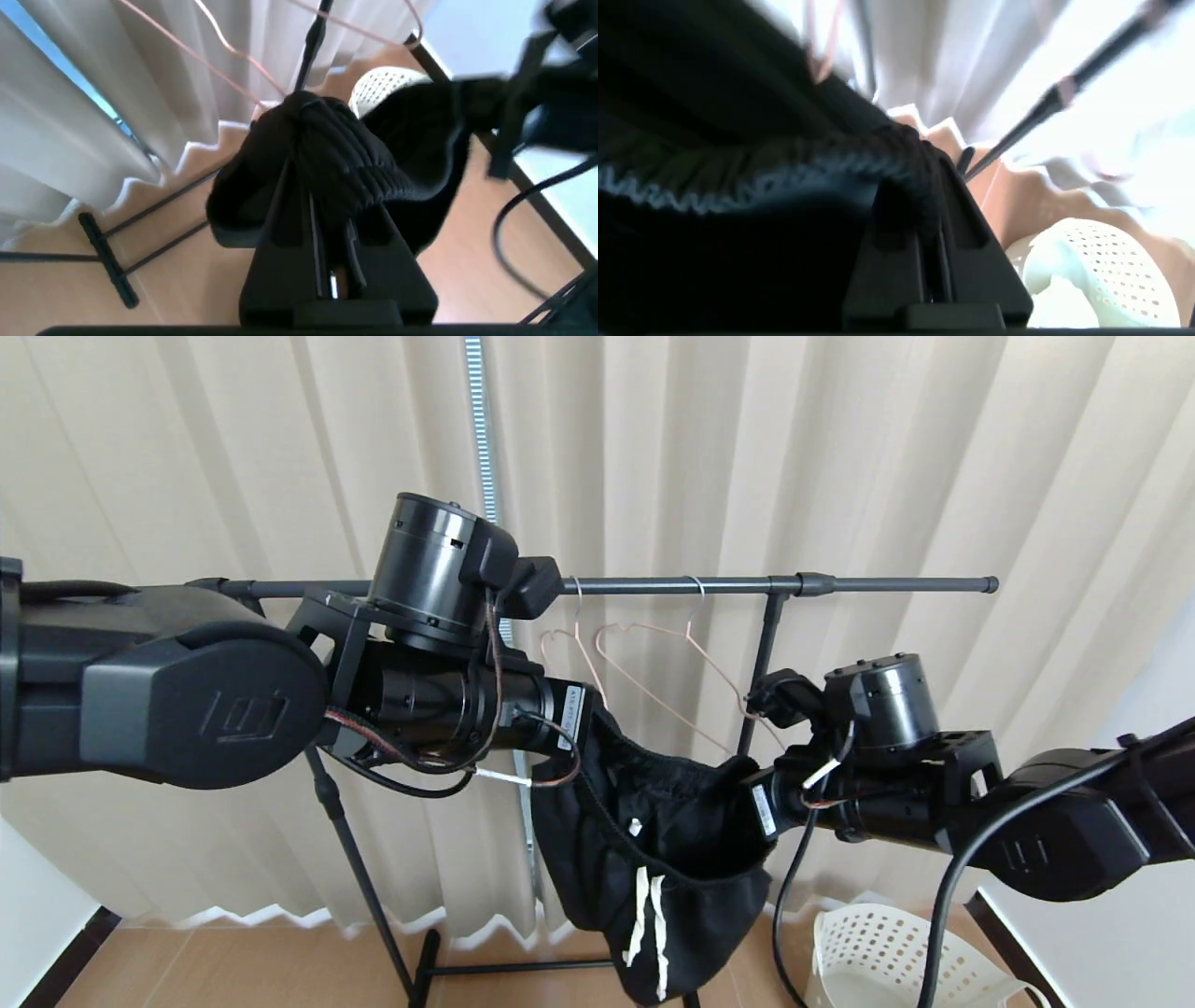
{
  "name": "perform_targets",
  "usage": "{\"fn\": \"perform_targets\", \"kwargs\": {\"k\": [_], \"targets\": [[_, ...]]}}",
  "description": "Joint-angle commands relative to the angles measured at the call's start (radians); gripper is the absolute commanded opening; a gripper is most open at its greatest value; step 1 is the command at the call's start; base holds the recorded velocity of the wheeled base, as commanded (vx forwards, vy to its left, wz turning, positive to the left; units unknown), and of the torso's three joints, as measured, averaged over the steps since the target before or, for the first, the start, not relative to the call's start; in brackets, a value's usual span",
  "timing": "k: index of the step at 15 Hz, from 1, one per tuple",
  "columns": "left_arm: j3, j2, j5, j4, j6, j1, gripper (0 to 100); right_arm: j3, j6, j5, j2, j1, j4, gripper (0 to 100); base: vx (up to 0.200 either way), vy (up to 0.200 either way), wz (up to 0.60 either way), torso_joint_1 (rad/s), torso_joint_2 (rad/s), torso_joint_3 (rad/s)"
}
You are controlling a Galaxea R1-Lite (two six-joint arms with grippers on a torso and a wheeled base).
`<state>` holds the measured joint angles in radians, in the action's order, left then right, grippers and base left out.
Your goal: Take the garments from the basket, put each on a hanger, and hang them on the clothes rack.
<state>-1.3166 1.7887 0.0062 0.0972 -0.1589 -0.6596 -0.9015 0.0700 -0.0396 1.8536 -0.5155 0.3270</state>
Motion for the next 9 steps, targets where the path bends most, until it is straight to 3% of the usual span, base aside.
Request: {"fn": "perform_targets", "kwargs": {"k": [1,5,9], "targets": [[0.063,-0.005,-0.002,-0.002,0.03,-0.002,100,0.023,0.024,-0.006,-0.088,0.04,0.004,0,0.0,0.0,0.0,0.0,0.0,0.0],[0.097,-0.008,-0.002,-0.034,0.045,0.006,100,0.006,0.016,-0.016,-0.123,0.094,0.003,0,0.0,0.0,0.0,0.0,0.0,0.0],[-0.079,0.149,0.066,-0.04,0.033,0.037,100,0.015,0.011,-0.016,-0.168,0.091,-0.002,0,0.0,0.0,0.0,0.0,0.0,0.0]]}}
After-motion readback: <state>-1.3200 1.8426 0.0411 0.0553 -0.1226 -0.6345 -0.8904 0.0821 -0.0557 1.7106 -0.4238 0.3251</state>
